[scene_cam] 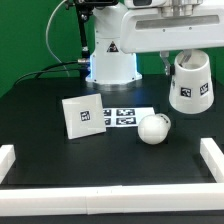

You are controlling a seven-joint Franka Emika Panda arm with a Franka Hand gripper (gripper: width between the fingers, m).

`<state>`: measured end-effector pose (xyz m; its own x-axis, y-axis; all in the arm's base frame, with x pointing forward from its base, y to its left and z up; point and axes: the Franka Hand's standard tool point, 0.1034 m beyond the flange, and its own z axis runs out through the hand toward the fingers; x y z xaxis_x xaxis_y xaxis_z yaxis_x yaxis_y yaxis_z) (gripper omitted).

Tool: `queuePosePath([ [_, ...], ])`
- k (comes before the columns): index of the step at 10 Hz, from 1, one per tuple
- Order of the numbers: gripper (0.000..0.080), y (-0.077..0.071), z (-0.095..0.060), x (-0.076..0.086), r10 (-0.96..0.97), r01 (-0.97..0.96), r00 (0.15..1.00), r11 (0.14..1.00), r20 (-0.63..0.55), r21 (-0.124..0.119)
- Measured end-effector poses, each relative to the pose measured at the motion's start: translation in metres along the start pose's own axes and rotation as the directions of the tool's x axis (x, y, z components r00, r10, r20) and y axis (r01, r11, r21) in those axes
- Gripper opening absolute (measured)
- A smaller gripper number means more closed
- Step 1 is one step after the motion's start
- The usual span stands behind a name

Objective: Assemble lamp

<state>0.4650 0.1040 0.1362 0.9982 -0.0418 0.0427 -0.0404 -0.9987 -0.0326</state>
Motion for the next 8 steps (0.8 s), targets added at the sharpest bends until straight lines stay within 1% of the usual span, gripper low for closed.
queuePosePath([
  [1, 0.0050, -0.010, 0.005, -0.002, 0.027, -0.026, 0.999, 1.000, -0.047, 0.014],
  [2, 0.0050, -0.023, 0.014, -0.009, 0.024, -0.023, 0.996, 1.000, -0.081, 0.012],
  [3, 0.0050, -0.030, 0.023, -0.010, 0.027, -0.024, 0.994, 0.999, -0.105, 0.026],
  [4, 0.0050, -0.036, 0.028, -0.009, 0.041, -0.037, 0.992, 0.999, -0.116, 0.034],
  [5, 0.0050, -0.044, 0.031, -0.013, 0.032, -0.028, 0.993, 0.999, -0.116, 0.030],
  [6, 0.0050, -0.048, 0.034, -0.016, 0.022, -0.019, 0.994, 0.999, -0.108, 0.027],
  [8, 0.0050, -0.046, 0.049, -0.019, 0.024, -0.020, 0.995, 0.999, -0.101, 0.034],
])
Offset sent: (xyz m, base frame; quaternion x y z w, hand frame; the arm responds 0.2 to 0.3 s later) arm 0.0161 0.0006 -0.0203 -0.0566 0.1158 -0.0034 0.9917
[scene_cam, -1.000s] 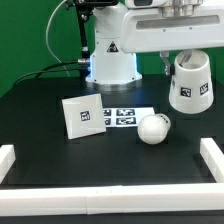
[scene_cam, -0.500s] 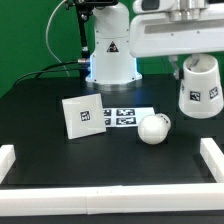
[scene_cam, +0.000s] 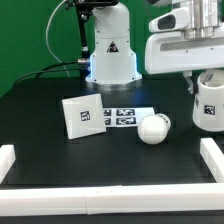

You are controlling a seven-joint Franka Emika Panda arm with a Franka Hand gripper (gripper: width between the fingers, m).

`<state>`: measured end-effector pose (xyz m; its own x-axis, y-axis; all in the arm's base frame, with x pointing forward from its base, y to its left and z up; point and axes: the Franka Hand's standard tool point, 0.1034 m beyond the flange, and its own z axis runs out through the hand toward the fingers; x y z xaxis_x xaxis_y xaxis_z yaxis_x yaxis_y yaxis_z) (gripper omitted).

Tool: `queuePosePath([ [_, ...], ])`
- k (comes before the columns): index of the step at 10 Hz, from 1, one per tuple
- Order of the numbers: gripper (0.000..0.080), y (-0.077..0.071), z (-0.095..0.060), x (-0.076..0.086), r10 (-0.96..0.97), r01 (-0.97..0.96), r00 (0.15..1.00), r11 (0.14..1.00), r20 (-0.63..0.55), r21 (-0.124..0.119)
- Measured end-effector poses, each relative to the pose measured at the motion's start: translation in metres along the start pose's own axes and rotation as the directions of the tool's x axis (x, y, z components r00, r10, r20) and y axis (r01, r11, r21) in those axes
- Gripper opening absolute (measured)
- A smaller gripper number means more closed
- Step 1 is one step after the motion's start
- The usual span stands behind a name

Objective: Assemble lamp

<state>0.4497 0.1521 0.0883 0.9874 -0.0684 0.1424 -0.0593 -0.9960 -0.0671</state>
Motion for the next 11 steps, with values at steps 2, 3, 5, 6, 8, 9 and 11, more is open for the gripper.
queuePosePath([
  [2, 0.0050, 0.0031, 0.0079, -0.0047, -0.008, 0.008, 1.000, 1.000, 0.017, -0.004],
  [3, 0.0050, 0.0053, 0.0102, -0.0054, -0.014, 0.014, 1.000, 1.000, 0.020, -0.005],
  [5, 0.0050, 0.0051, 0.0098, -0.0051, -0.028, 0.028, 0.999, 1.000, 0.019, -0.005],
  [6, 0.0050, 0.0051, 0.0104, -0.0056, -0.031, 0.031, 0.999, 1.000, 0.022, -0.004],
  [8, 0.0050, 0.0055, 0.0106, -0.0055, -0.028, 0.028, 0.999, 1.000, 0.024, 0.001],
  [9, 0.0050, 0.0058, 0.0107, -0.0055, -0.026, 0.026, 0.999, 1.000, 0.025, 0.003],
  [11, 0.0050, -0.0010, 0.0117, -0.0065, -0.050, 0.050, 0.999, 0.999, 0.001, 0.014],
])
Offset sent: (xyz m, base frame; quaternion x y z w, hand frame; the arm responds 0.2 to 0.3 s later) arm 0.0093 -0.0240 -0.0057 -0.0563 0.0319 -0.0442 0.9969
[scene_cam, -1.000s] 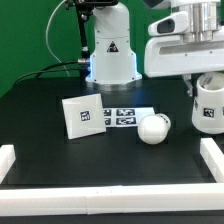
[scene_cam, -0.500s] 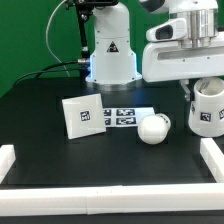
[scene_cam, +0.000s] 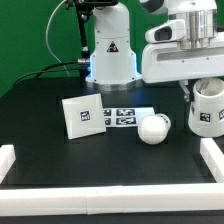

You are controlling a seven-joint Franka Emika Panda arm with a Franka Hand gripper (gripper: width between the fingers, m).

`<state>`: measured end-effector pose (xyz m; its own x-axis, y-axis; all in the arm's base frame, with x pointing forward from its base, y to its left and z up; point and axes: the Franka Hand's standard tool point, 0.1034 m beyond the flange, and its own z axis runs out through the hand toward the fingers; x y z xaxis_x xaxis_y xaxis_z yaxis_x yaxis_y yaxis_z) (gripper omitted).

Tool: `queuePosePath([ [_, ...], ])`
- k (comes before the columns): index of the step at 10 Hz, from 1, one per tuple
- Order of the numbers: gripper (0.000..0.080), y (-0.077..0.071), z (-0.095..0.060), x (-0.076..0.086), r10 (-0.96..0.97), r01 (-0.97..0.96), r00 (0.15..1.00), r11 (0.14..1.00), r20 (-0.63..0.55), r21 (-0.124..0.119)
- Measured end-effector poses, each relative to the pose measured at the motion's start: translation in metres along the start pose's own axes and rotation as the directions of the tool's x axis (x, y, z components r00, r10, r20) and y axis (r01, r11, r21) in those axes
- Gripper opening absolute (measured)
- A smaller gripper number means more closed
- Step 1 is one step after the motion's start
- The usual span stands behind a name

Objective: Assemble lamp

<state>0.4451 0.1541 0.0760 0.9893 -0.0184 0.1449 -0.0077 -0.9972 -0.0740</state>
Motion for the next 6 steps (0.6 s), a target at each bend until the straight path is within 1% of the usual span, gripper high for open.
queuePosePath([
  [3, 0.0050, -0.014, -0.001, -0.004, -0.038, 0.038, 0.999, 0.999, -0.009, -0.001],
  [4, 0.0050, -0.018, -0.003, -0.004, -0.055, 0.055, 0.998, 0.998, -0.018, 0.002],
  [5, 0.0050, -0.018, -0.003, -0.003, -0.077, 0.077, 0.996, 0.997, -0.033, 0.007],
  [6, 0.0050, -0.011, -0.001, 0.001, -0.120, 0.121, 0.992, 0.993, -0.045, 0.007],
])
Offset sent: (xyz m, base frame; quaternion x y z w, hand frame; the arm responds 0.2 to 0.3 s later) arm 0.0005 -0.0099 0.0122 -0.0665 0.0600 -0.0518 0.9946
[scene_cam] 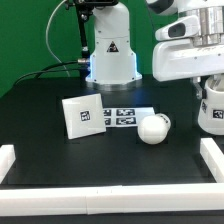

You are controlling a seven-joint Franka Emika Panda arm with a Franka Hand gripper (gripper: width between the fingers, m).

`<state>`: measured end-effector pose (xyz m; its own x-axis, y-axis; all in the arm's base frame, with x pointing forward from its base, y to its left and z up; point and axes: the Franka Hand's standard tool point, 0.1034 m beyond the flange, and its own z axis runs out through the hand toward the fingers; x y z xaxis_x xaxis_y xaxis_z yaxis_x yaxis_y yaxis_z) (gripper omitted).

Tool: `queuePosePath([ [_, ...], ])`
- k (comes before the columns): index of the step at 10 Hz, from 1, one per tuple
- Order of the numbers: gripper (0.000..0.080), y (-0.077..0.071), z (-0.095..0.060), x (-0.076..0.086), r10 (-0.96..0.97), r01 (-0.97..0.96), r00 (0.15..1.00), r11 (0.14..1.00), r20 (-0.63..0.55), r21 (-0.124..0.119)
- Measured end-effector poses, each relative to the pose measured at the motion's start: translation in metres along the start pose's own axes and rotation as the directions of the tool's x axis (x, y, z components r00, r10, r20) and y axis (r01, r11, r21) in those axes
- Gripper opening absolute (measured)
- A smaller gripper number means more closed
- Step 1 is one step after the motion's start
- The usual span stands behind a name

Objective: Assemble lamp

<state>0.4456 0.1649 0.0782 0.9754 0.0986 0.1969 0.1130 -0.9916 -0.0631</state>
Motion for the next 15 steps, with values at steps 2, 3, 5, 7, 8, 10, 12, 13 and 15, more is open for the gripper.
queuePosePath([
  [2, 0.0050, 0.005, 0.002, 0.002, 0.012, -0.011, 1.000, 1.000, -0.005, 0.006],
  [3, 0.0050, 0.001, 0.000, 0.005, 0.011, -0.010, 0.999, 1.000, -0.041, 0.019],
  [5, 0.0050, 0.002, -0.008, 0.006, -0.022, 0.033, 0.980, 0.998, -0.199, 0.049],
  [7, 0.0050, 0.006, 0.001, 0.000, -0.066, 0.074, 0.972, 0.997, -0.227, 0.023],
  [8, 0.0050, 0.007, 0.004, -0.001, -0.069, 0.074, 0.974, 0.997, -0.218, 0.015],
  [10, 0.0050, 0.006, 0.005, -0.004, -0.090, 0.092, 0.973, 0.996, -0.213, 0.000],
  [12, 0.0050, 0.004, 0.004, -0.006, -0.089, 0.089, 0.973, 0.996, -0.214, -0.009],
  [13, 0.0050, 0.003, 0.004, -0.007, -0.097, 0.096, 0.970, 0.995, -0.225, -0.015],
  [15, 0.0124, 0.003, 0.006, -0.009, -0.101, 0.100, 0.974, 0.995, -0.203, -0.014],
])
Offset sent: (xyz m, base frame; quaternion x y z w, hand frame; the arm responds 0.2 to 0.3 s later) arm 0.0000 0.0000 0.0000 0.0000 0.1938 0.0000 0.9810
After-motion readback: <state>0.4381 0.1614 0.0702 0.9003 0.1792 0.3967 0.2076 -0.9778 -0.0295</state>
